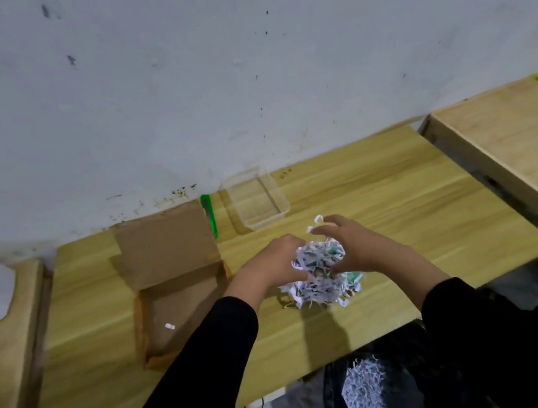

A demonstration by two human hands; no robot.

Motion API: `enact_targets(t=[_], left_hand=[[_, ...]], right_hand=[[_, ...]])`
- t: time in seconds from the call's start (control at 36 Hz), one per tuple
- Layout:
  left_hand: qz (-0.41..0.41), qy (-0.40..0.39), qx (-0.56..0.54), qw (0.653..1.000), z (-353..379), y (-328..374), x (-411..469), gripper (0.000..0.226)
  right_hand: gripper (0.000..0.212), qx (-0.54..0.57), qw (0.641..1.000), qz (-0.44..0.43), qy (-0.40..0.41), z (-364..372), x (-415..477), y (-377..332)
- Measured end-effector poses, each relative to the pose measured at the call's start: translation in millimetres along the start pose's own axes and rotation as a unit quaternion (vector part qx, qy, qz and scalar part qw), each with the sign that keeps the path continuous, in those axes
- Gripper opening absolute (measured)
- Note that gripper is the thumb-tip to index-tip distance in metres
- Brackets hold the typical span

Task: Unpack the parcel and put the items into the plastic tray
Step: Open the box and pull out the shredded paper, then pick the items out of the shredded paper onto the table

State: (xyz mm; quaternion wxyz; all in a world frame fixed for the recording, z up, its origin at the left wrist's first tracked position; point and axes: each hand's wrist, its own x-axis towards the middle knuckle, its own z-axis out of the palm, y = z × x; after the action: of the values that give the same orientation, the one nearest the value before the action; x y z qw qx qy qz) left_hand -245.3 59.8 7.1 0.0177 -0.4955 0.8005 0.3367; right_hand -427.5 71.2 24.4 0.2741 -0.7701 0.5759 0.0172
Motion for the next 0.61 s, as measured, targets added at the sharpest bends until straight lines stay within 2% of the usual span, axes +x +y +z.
enact_targets(t=[0.14,0.31,0.39,0.5,0.61], left_hand=[[-0.025,0.086,-0.018,0.996,-17,-17,-26,0.049],[-0.124,0.218,-0.1,0.963,-31,-72,-81,0.039],[-0.174,0.29,-0.102,0.936,-27,-106,-113,0.039],[-0.254,0.386,-0.137,0.876,-9,-144,-148,0.04],[-0.298,0.403,-0.178,0.847,16,-175,-164,0.044]], right_hand=[[0.062,-0.012,0.998,-0.041,0.046,-5,-1,-32],[0.04,-0.007,0.991,-0.101,0.083,17,14,-87],[0.039,0.017,0.989,-0.131,0.068,43,27,-121],[0.035,0.066,0.985,-0.152,0.053,83,43,-162],[0.034,0.074,0.987,-0.144,0.017,122,59,-190]])
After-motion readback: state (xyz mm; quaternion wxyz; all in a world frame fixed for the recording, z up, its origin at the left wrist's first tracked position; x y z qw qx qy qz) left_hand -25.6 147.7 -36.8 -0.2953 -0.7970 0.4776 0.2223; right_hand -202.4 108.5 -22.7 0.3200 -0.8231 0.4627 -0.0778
